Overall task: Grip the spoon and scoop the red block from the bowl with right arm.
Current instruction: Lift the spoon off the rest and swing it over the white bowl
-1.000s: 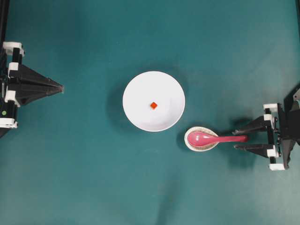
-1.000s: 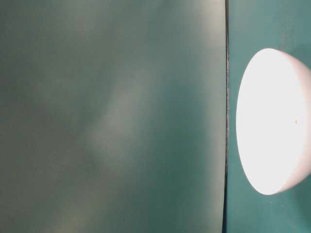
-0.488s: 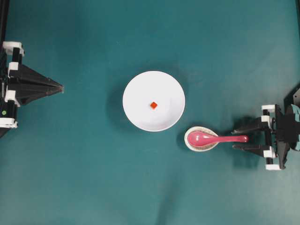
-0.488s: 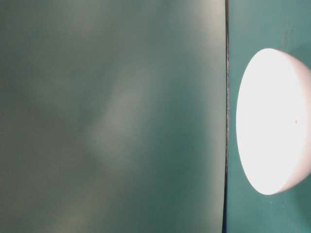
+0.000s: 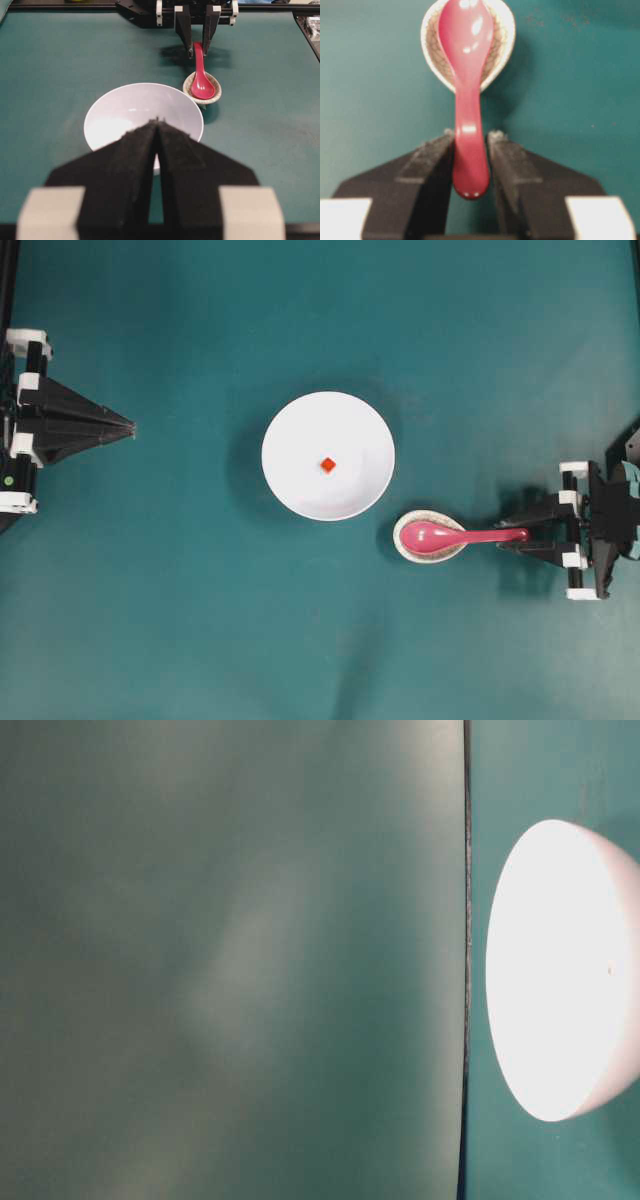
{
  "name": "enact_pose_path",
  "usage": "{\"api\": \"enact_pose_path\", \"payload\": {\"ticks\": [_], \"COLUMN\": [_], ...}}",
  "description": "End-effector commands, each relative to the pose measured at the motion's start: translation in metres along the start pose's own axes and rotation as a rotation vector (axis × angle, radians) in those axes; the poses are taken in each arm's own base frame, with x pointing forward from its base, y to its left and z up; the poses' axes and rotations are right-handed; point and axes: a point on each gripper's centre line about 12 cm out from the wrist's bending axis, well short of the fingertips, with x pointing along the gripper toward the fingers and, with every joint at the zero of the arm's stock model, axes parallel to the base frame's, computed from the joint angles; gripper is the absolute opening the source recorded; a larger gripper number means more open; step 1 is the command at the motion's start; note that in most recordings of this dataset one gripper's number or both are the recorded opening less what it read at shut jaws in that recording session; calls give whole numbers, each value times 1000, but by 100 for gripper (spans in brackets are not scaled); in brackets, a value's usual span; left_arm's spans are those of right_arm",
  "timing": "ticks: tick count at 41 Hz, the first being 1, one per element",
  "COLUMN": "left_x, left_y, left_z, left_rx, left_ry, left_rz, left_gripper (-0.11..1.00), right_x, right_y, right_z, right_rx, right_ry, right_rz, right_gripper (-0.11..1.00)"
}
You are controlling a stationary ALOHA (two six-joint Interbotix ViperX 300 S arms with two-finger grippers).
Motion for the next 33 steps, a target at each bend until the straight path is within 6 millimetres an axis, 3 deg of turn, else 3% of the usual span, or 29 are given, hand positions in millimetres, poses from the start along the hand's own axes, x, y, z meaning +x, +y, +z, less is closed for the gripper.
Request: {"api": "enact_pose_path", "payload": {"ticks": [1,24,33], "left_x": [2,2,2], "left_y": [0,0,0], "left_z": [8,8,10], "left_rx": [0,0,-9], "left_ry": [-21,-21,-29], "left_rz": [1,1,1], "left_gripper": [0,0,0], "right_x": [0,1,6], "right_y": [2,4,20], "right_z": [2,3,33], "right_rx": [9,11,114], "right_ry": [-13,-18,-120], "right_rz": [5,8,47], "right_gripper": [35,25,25]}}
